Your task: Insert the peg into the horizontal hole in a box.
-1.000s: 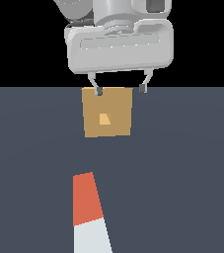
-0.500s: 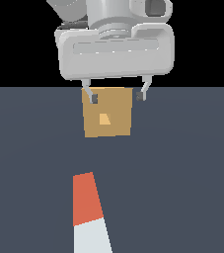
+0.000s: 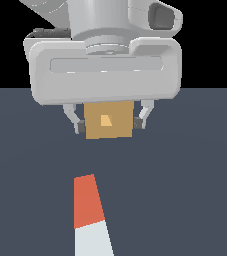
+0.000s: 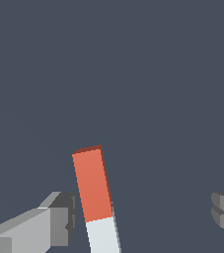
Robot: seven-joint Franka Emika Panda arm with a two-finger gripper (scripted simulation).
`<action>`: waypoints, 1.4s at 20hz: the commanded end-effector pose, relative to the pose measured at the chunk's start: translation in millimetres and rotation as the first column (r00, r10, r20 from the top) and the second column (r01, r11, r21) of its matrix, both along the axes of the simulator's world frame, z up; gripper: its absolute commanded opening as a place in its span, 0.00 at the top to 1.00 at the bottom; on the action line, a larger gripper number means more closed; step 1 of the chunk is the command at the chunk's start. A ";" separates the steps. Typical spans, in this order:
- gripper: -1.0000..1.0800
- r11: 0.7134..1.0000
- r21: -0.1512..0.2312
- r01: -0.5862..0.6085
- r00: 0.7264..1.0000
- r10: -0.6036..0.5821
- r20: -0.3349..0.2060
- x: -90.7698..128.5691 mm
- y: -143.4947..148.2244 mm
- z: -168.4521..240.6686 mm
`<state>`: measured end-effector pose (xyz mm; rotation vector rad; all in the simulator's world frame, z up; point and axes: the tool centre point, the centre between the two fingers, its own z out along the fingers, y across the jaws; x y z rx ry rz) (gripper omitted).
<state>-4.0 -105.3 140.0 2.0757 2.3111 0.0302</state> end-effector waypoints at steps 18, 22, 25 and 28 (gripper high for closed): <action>0.04 0.985 0.009 -0.175 0.984 0.175 -0.036 -11.2 -122.1 -67.0; 0.04 0.983 0.009 -0.186 0.982 0.186 -0.039 -10.3 -129.6 -71.0; 0.04 0.983 0.009 -0.183 0.982 0.184 -0.039 -10.8 -129.8 -71.0; 0.04 0.983 0.009 -0.183 0.982 0.184 -0.039 -10.8 -130.0 -74.2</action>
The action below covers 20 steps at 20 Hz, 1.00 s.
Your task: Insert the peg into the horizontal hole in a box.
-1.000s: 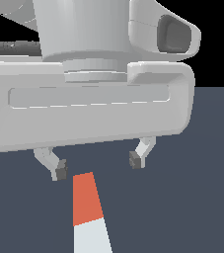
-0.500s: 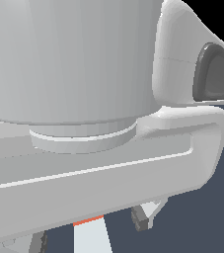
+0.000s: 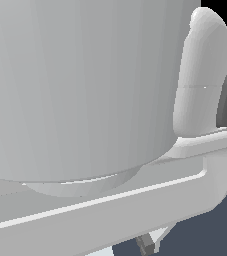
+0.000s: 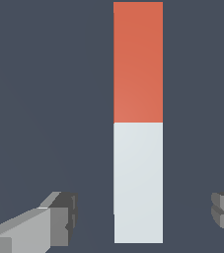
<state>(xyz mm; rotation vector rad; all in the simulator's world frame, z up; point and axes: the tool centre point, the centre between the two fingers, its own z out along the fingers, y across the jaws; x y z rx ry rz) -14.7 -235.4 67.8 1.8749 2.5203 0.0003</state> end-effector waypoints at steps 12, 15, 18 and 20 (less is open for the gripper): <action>0.04 1.000 0.000 -0.004 1.000 0.004 0.000 0.4 0.1 -47.7; 0.04 1.000 0.000 -0.004 1.000 0.004 0.000 1.2 -0.3 -49.1; 1.00 1.000 0.000 -0.004 1.000 0.004 0.000 1.2 -0.3 -49.1; 1.00 1.000 0.000 -0.004 1.000 0.004 0.000 1.2 -0.3 -49.1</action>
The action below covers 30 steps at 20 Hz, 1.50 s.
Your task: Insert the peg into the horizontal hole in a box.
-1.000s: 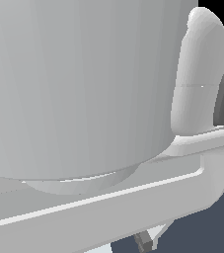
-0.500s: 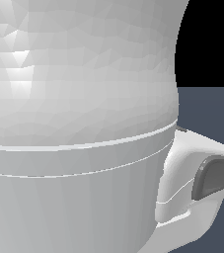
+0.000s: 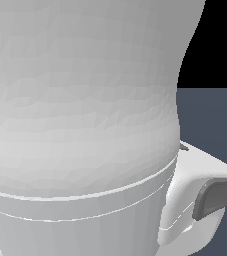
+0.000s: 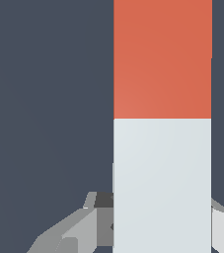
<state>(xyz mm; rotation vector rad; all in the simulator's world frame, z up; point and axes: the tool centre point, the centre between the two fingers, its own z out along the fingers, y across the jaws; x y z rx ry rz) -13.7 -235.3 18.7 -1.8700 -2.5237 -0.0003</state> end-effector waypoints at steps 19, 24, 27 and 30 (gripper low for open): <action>1.00 0.999 0.000 0.032 0.999 -0.032 0.000 -2.7 53.7 11.2; 1.00 0.998 0.000 0.059 0.998 -0.059 0.000 -3.3 101.0 21.1; 1.00 0.997 0.000 0.079 0.997 -0.079 0.000 -2.6 133.9 28.0; 1.00 0.995 0.000 0.097 0.995 -0.097 0.000 -1.0 165.9 34.8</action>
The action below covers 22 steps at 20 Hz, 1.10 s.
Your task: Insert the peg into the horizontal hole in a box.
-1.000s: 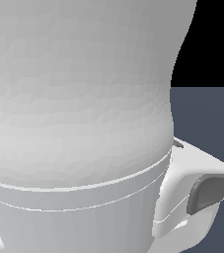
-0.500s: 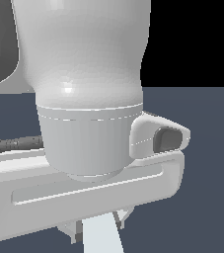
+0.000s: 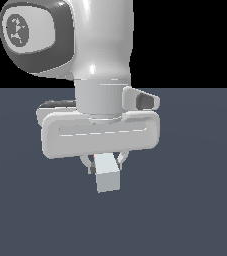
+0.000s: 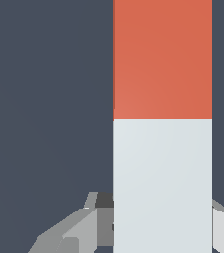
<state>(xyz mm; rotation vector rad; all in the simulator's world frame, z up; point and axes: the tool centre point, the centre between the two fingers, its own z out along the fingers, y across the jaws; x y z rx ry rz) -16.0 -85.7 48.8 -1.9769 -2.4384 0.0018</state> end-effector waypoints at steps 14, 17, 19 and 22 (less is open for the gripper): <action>1.00 0.998 -0.001 0.061 0.998 -0.061 0.003 12.0 103.1 23.3; 1.00 0.998 -0.001 0.063 0.998 -0.063 0.003 13.0 107.3 24.2; 1.00 0.998 -0.001 0.063 0.998 -0.063 0.003 13.1 107.6 24.3; 1.00 0.998 -0.001 0.062 0.998 -0.062 0.000 12.2 107.7 23.0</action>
